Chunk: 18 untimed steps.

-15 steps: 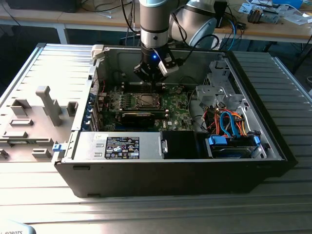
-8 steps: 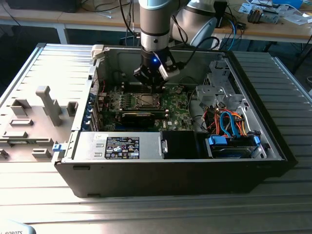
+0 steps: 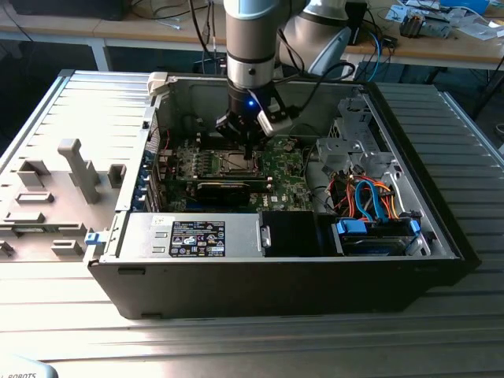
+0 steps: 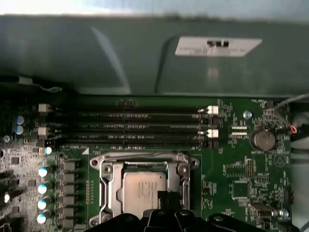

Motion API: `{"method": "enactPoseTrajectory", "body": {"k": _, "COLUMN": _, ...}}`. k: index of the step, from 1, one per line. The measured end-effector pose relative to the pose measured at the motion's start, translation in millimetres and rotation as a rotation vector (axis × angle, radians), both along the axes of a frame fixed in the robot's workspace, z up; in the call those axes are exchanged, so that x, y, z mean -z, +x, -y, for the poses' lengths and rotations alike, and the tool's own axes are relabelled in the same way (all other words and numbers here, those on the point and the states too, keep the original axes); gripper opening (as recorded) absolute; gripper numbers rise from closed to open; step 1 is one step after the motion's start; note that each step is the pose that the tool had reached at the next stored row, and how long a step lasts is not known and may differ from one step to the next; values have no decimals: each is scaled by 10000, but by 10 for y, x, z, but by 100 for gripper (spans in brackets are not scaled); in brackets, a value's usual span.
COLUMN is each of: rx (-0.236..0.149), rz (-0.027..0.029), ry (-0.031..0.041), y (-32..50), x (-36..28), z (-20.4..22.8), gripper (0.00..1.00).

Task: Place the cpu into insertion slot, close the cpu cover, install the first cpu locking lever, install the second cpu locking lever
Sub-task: 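Install the first cpu locking lever, then install the second cpu locking lever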

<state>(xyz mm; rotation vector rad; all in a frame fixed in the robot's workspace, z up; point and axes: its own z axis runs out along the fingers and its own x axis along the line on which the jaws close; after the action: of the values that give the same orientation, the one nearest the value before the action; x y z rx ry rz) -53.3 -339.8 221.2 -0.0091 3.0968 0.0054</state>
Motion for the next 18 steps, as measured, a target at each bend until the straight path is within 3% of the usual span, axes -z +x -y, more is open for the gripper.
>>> {"method": "enactPoseTrajectory", "body": {"k": 4, "rx": 1, "rz": 0, "ry": -20, "y": -1, "x": -85, "z": 18, "gripper": 11}}
{"method": "enactPoseTrajectory", "body": {"k": 6, "rx": 1, "rz": 0, "ry": -21, "y": 0, "x": -188, "z": 23, "gripper": 11}}
{"method": "enactPoseTrajectory", "body": {"k": 10, "rx": -1, "rz": 0, "ry": -23, "y": 0, "x": -301, "z": 23, "gripper": 11}}
{"method": "enactPoseTrajectory", "body": {"k": 18, "rx": -2, "rz": 0, "ry": -12, "y": 1, "x": -304, "z": 32, "gripper": 11}}
